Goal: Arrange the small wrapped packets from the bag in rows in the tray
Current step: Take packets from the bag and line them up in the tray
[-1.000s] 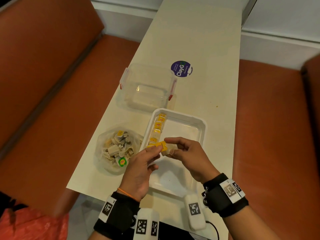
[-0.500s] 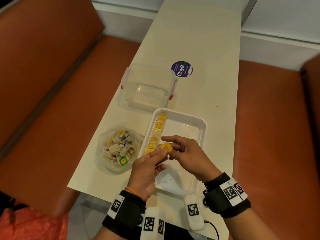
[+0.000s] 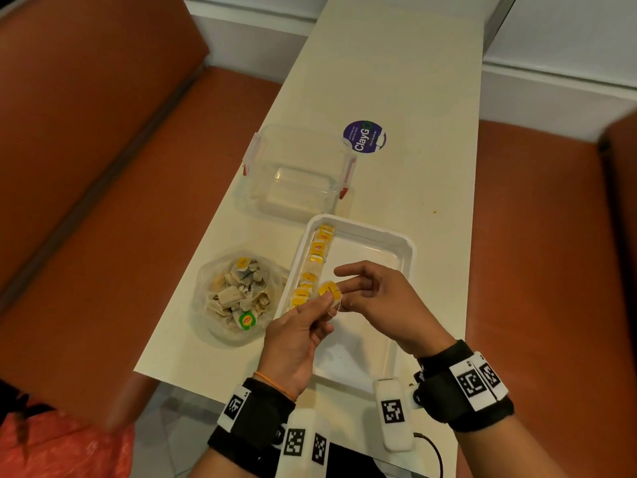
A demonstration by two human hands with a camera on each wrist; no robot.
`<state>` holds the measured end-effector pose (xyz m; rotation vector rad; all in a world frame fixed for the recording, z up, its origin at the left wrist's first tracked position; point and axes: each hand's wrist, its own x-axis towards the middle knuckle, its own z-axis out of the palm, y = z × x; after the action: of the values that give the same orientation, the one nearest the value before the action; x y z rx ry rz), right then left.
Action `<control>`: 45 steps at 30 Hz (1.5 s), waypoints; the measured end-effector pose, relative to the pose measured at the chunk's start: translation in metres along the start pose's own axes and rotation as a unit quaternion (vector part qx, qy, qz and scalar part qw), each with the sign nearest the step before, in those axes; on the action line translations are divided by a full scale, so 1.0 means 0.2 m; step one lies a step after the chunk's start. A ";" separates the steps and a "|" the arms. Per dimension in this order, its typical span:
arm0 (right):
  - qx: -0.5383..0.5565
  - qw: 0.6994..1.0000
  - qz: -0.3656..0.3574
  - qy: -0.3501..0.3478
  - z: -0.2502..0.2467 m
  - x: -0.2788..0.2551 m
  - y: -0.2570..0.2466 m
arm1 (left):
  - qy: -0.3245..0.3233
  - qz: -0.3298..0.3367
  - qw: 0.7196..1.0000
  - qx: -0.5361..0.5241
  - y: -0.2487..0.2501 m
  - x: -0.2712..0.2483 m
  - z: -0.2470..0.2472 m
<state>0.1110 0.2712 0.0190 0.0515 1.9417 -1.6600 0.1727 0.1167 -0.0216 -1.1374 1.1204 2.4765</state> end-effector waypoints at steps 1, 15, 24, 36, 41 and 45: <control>0.011 1.000 0.001 -0.008 0.00 0.00 0.00 | 0.001 0.003 1.000 -0.004 0.00 0.00 0.00; -0.040 0.999 -0.004 -0.010 -0.03 0.04 0.00 | -0.067 0.008 0.992 0.102 0.06 0.00 -0.06; -0.018 1.000 -0.003 -0.022 -0.01 0.05 0.04 | -0.025 0.048 0.996 0.064 0.02 0.05 -0.03; 0.004 0.988 0.012 0.155 -0.03 0.44 0.27 | 0.037 0.075 0.983 0.165 0.07 0.12 -0.12; -0.053 0.977 0.015 0.208 -0.08 0.72 0.34 | 0.047 0.117 0.969 0.214 0.17 0.12 -0.25; -0.010 0.973 0.025 0.228 -0.07 0.84 0.39 | 0.100 0.177 0.936 0.288 0.26 0.15 -0.36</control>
<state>-0.0047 0.2457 -0.1240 0.5116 2.2651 -1.7017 0.1697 0.0254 -0.0453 -1.0818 2.0939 2.0294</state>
